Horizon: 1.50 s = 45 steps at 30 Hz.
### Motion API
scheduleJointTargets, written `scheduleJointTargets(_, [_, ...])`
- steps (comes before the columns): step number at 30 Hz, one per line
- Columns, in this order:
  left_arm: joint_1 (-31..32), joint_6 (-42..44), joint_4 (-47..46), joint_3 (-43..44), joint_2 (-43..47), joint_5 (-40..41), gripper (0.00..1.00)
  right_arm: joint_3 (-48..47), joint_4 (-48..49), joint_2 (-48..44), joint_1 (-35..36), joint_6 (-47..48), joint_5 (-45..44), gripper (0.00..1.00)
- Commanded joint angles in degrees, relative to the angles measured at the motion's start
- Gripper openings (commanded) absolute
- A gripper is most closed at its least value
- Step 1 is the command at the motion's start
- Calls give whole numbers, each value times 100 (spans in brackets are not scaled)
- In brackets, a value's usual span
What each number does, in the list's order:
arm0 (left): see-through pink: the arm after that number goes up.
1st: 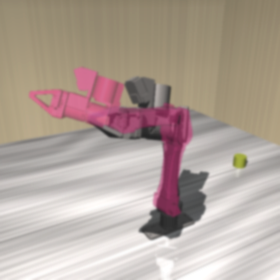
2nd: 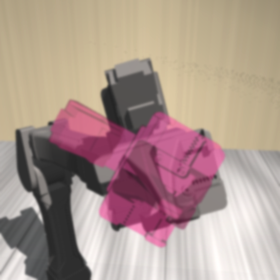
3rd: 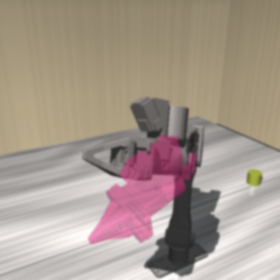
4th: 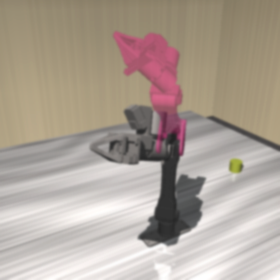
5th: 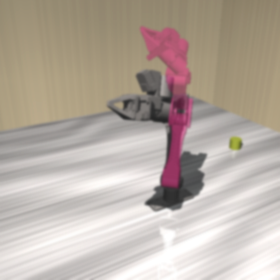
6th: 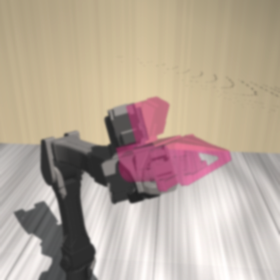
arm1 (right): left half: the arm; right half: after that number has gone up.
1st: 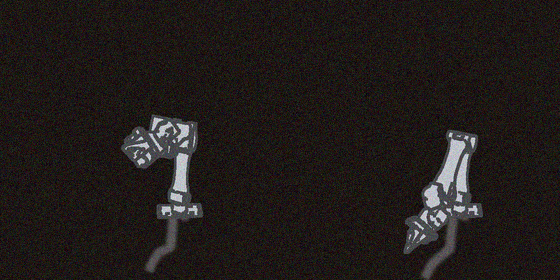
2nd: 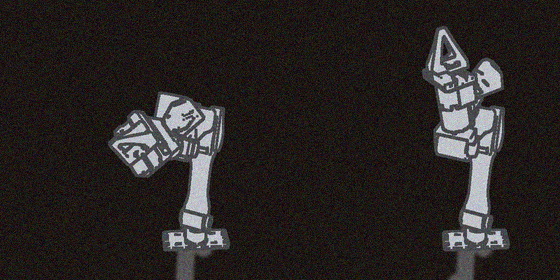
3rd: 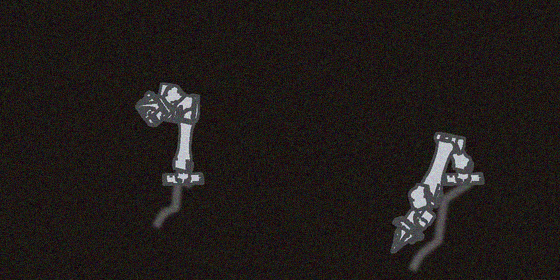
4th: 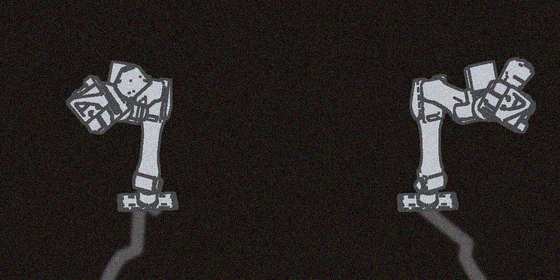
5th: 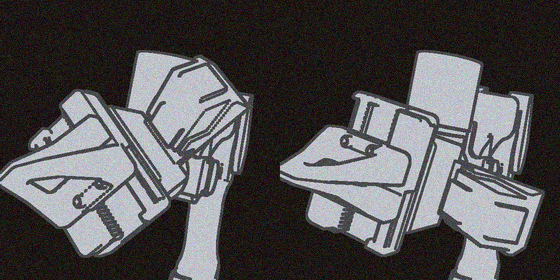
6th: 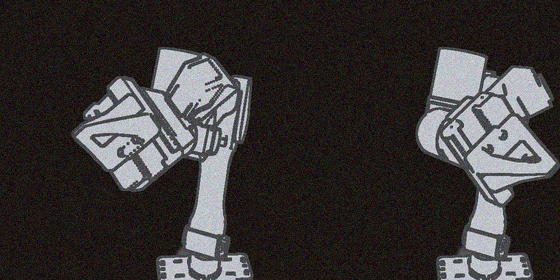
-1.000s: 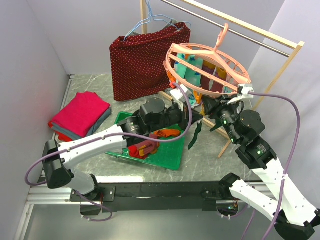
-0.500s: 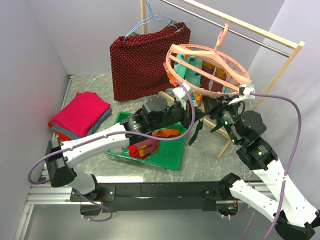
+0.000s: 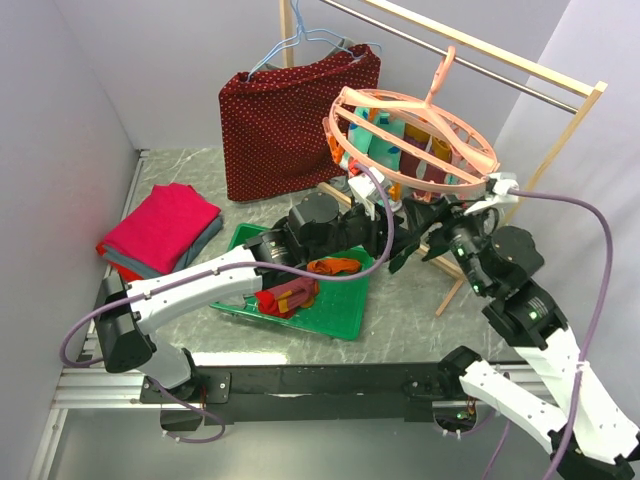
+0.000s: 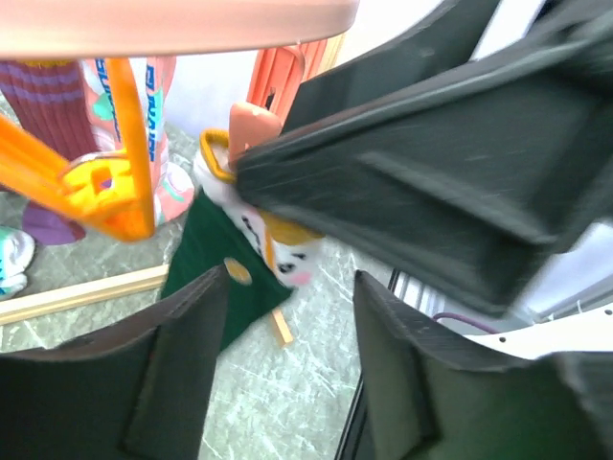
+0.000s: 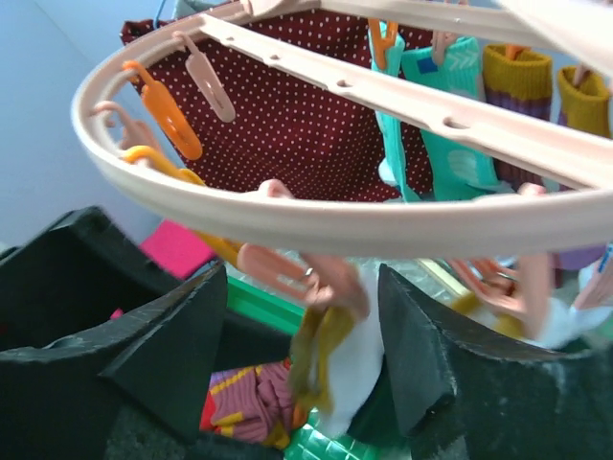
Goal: Clip the socks to the hanger
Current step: Clamp the sock onto the hanger.
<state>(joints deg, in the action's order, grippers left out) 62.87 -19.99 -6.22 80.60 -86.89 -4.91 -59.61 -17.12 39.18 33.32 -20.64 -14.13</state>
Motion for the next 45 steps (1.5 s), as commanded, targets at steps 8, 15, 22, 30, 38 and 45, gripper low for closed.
scheduleJointTargets(8, [-3,-75,76,-578,848,341,92,-990,-1196,-490,-36,737,498,79])
scheduleJointTargets(15, [-615,-540,613,-1607,1631,606,96,-1623,-1890,27,-19,1115,1281,79])
scheduleJointTargets(22, [-1962,-849,1148,-2505,2378,473,96,-2132,-2295,801,744,1300,361,80])
scheduleJointTargets(30, [-2552,-603,1351,-3076,2765,1026,97,-2458,-2577,1329,1940,1150,-2100,80])
scheduleJointTargets(38, [-2552,-506,1316,-3367,2634,1211,96,-2397,-2392,1593,2310,1185,-3341,79])
scheduleJointTargets(45, [-2552,-497,1246,-3366,2616,1159,96,-2414,-2015,1645,2372,1404,-3465,77])
